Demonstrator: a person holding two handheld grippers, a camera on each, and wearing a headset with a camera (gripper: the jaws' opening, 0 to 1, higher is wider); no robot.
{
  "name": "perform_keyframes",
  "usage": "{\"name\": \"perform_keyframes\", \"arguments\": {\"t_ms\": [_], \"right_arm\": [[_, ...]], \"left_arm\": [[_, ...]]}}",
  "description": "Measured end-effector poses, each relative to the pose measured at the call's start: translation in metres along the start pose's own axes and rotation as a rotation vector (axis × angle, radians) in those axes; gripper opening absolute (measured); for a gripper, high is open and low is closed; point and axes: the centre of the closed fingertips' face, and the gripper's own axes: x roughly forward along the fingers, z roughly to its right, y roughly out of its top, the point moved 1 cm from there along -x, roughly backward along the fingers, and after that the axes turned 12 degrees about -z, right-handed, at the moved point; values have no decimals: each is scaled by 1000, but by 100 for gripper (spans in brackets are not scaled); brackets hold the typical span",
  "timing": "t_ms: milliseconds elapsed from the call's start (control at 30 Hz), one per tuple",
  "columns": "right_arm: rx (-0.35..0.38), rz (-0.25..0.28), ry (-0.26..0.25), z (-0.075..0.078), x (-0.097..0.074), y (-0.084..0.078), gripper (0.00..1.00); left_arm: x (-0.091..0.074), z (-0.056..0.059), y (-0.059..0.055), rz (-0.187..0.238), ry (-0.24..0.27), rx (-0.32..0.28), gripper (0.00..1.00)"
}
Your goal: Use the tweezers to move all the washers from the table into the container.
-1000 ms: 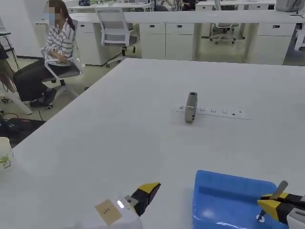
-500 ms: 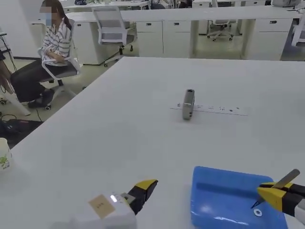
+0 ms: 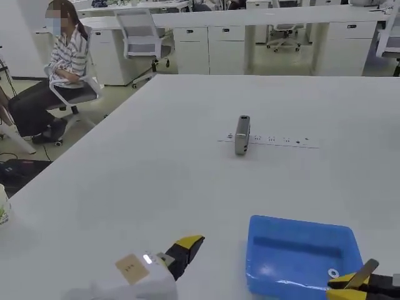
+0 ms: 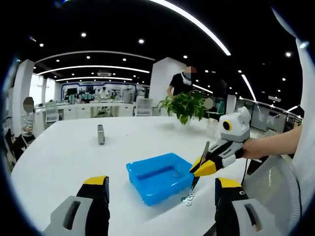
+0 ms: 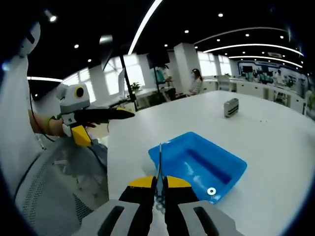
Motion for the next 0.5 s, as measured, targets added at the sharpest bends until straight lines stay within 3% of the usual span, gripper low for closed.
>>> {"name": "perform_keyframes", "arguments": {"t_ms": [233,500], "right_arm": [[-22,-62,-16,7,6,-18,4],[6,-56,0,8,8,-21,4]], "left_arm": [[0,-1,-1,-9,7,5,90],[1,-1,-2,-14,6,7,89]]}}
